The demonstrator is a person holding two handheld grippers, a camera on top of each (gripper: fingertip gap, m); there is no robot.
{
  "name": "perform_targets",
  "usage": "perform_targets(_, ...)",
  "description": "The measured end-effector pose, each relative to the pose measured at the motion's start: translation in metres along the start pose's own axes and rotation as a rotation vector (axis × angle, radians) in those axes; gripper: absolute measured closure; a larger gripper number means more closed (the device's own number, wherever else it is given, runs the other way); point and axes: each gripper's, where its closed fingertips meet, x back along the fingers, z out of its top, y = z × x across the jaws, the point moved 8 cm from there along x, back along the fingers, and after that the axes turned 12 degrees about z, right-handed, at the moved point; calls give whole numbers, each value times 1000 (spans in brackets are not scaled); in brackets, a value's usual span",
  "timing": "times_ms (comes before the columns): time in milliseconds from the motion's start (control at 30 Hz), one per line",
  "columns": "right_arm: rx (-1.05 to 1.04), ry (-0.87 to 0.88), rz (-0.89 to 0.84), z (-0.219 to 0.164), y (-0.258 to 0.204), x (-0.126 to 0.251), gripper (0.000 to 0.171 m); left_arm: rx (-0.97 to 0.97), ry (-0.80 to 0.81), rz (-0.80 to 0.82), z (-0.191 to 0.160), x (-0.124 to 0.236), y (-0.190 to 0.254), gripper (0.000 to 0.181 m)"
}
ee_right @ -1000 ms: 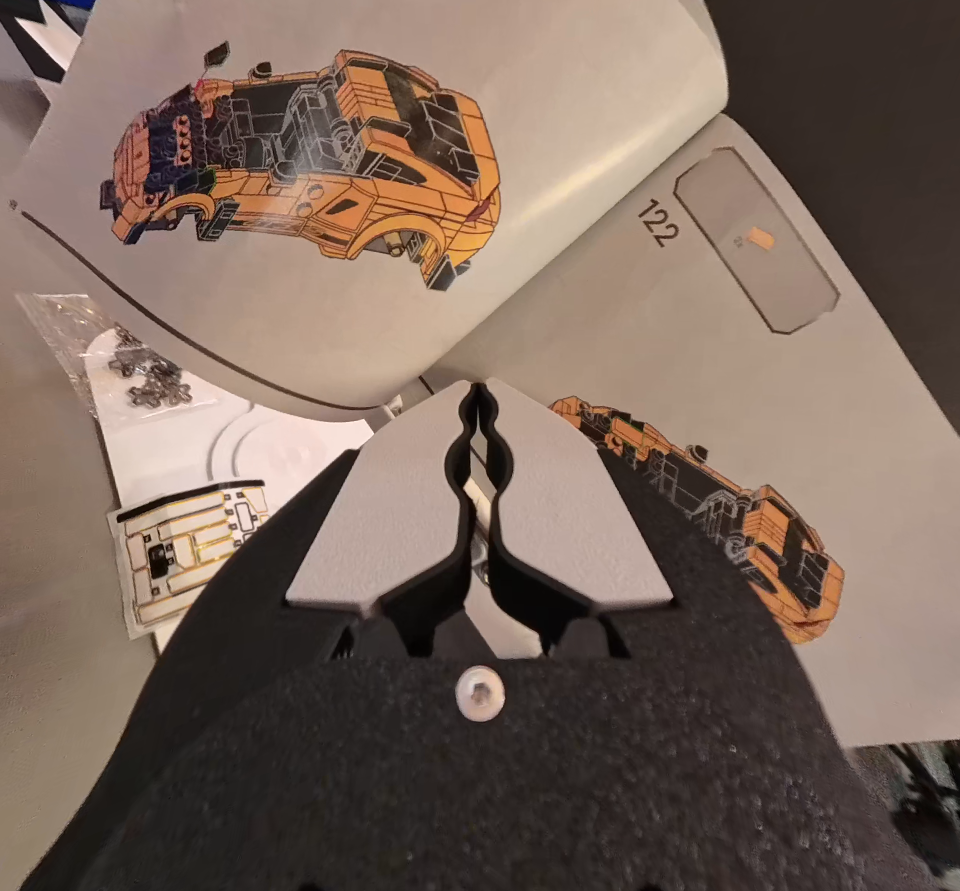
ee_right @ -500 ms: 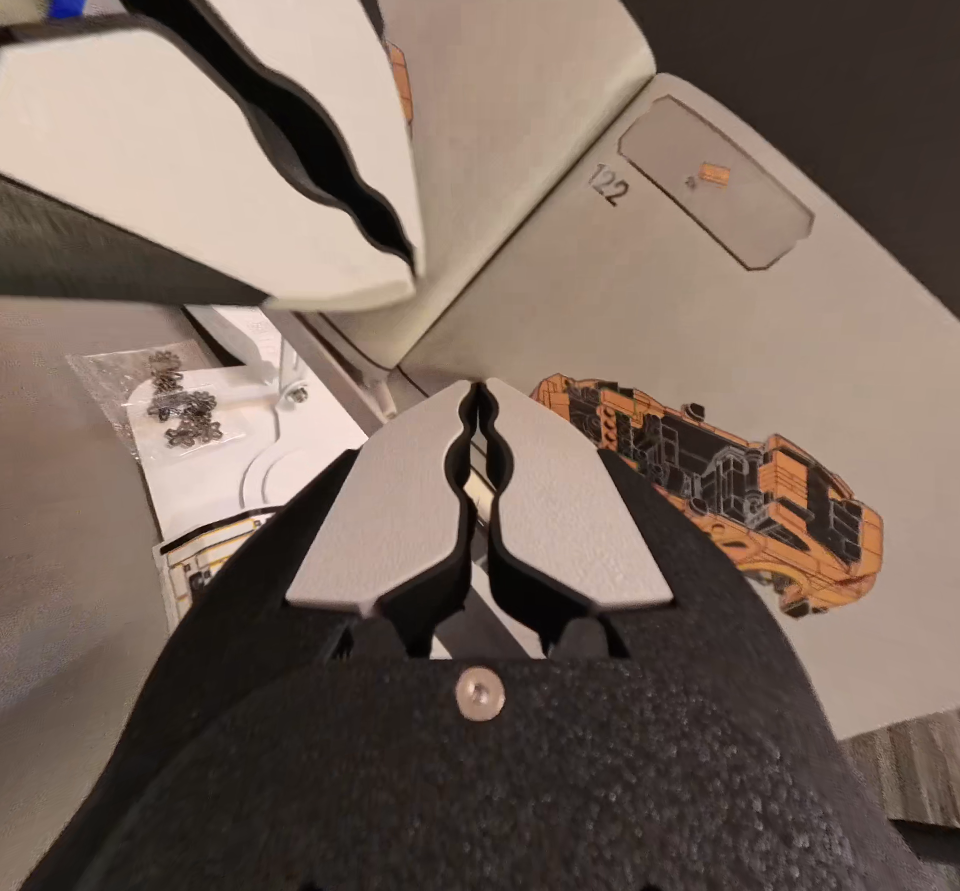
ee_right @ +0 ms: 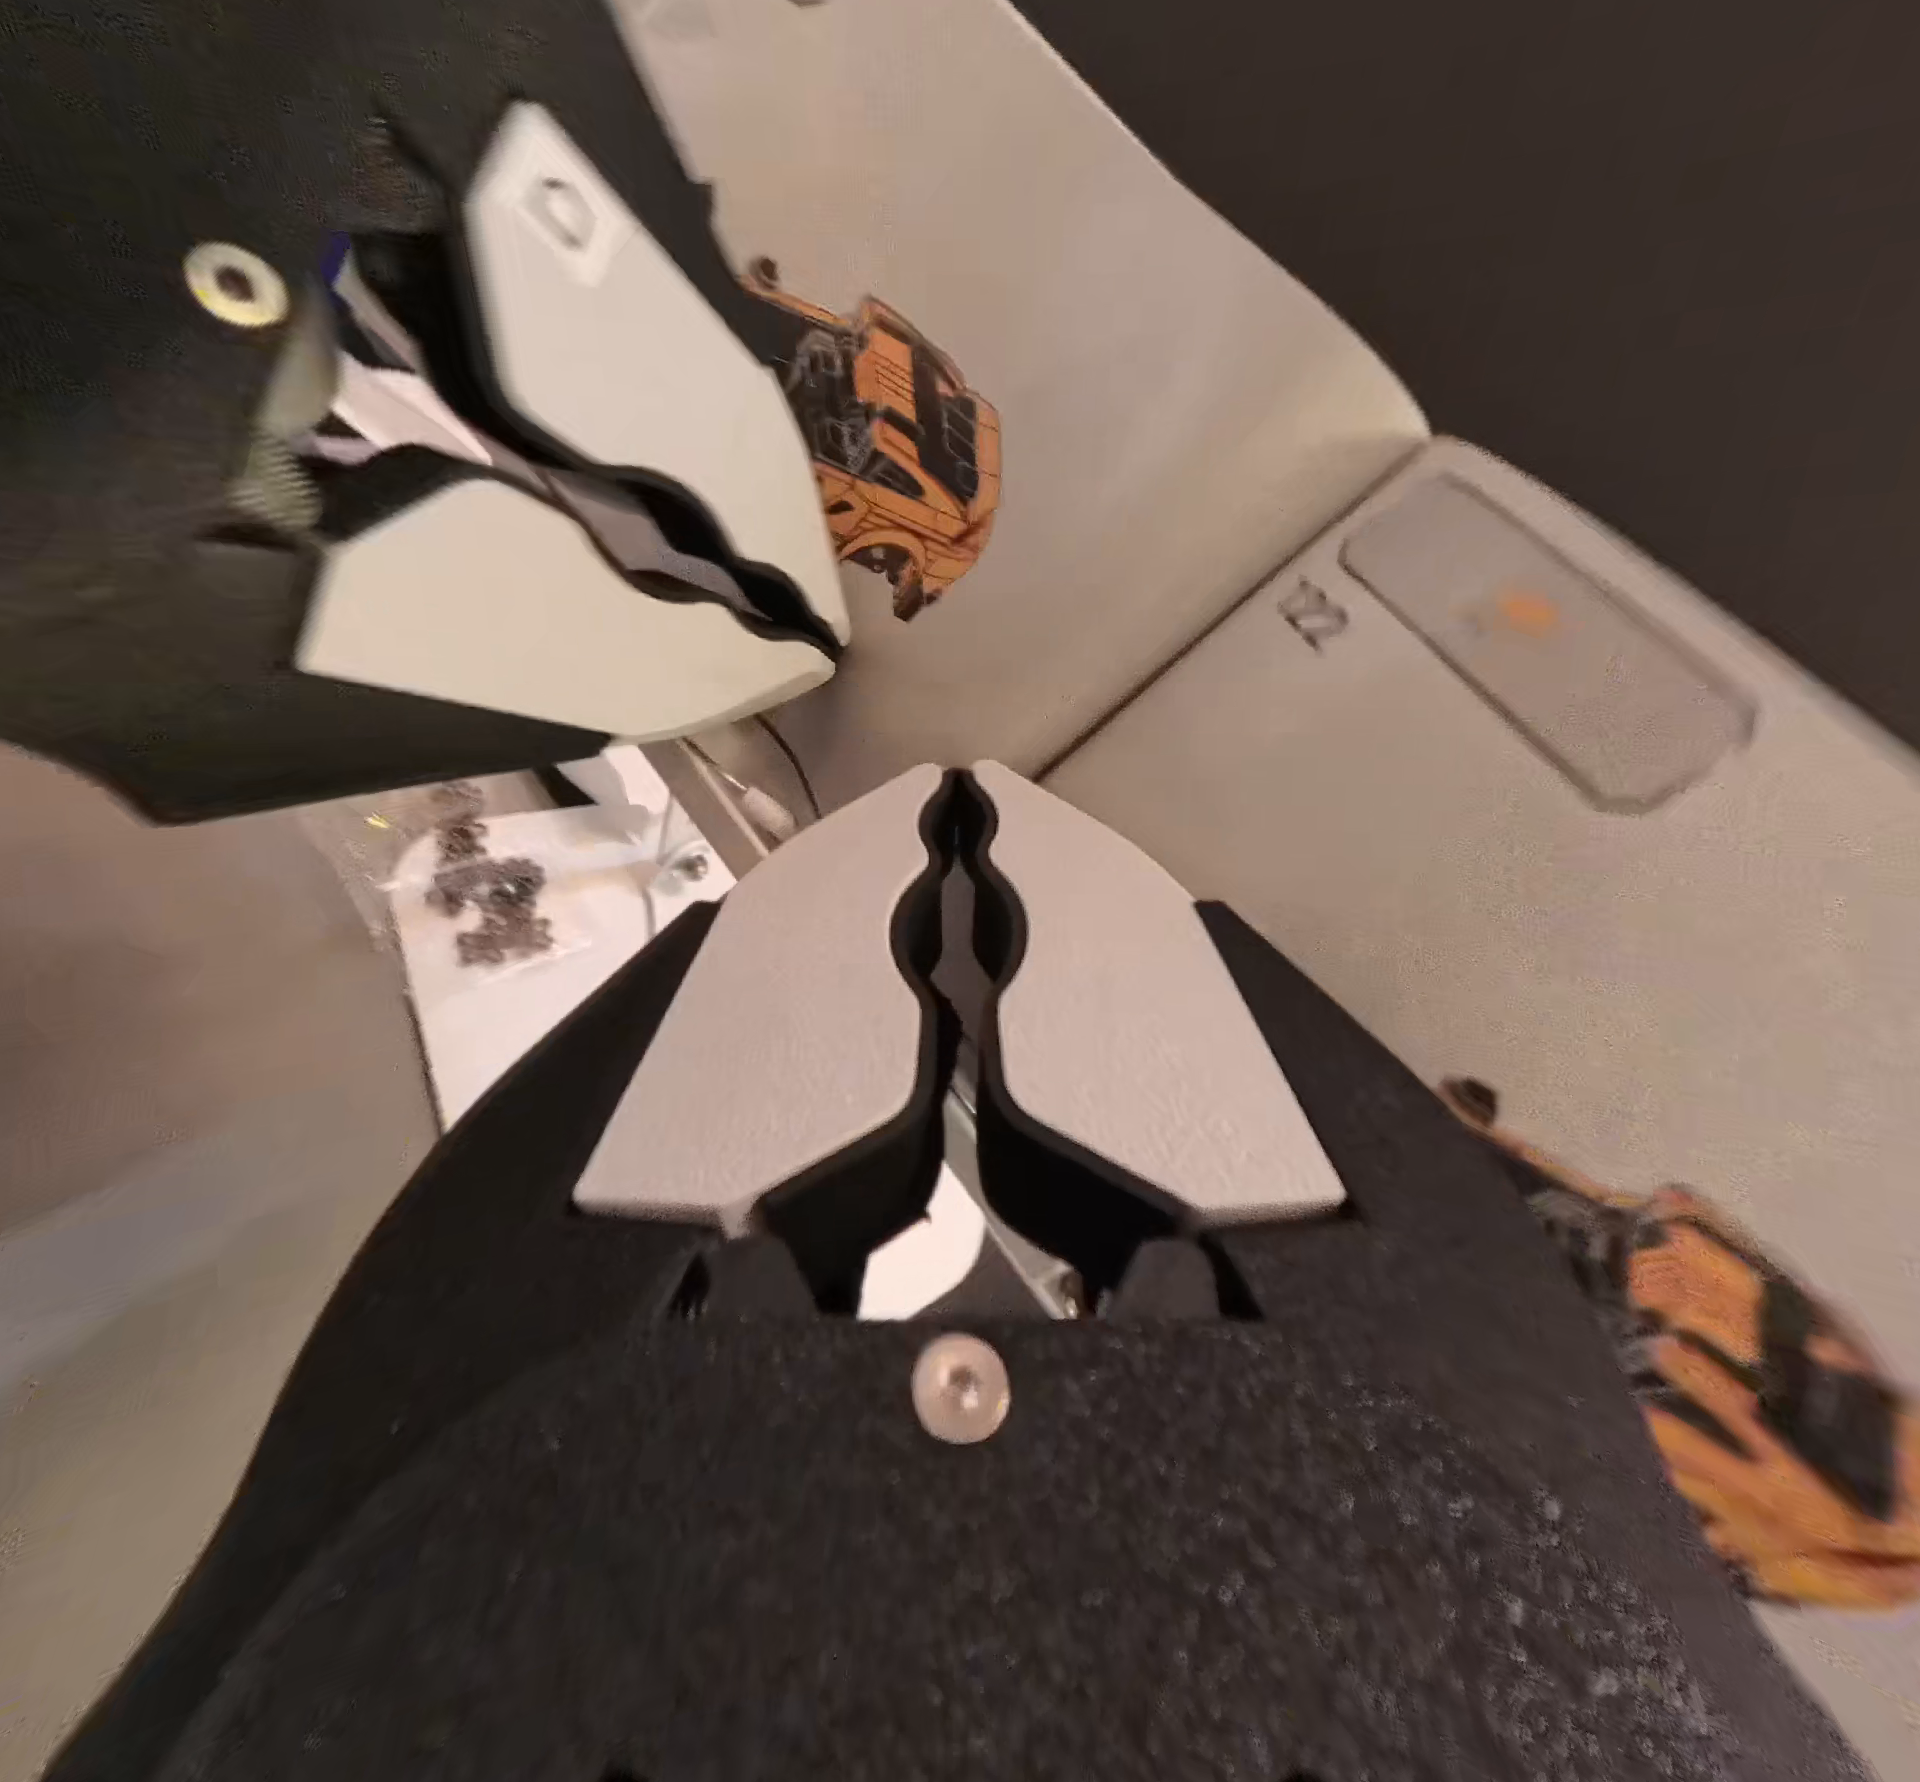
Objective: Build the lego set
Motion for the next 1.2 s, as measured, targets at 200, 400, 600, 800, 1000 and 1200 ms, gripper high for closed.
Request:
perform_targets(200,-134,20,81,-23,11,4,171,112,54,-58,-18,3,-2,181)
perform_targets(400,-173,-85,59,-47,36,30,171,218,19,-92,-45,7,-11,181)
perform_targets(600,-265,-59,55,-84,59,65,171,353,-20,-146,-68,13,-23,181)
perform_targets(800,-212,-62,30,-85,46,69,171,366,-44,-130,-76,19,-24,181)
perform_targets(1000,-265,-6,37,-81,39,82,171,440,-20,-147,-88,36,-29,181)
perform_targets(1200,-261,49,28,-67,25,96,171,503,50,-154,-90,65,-23,181)
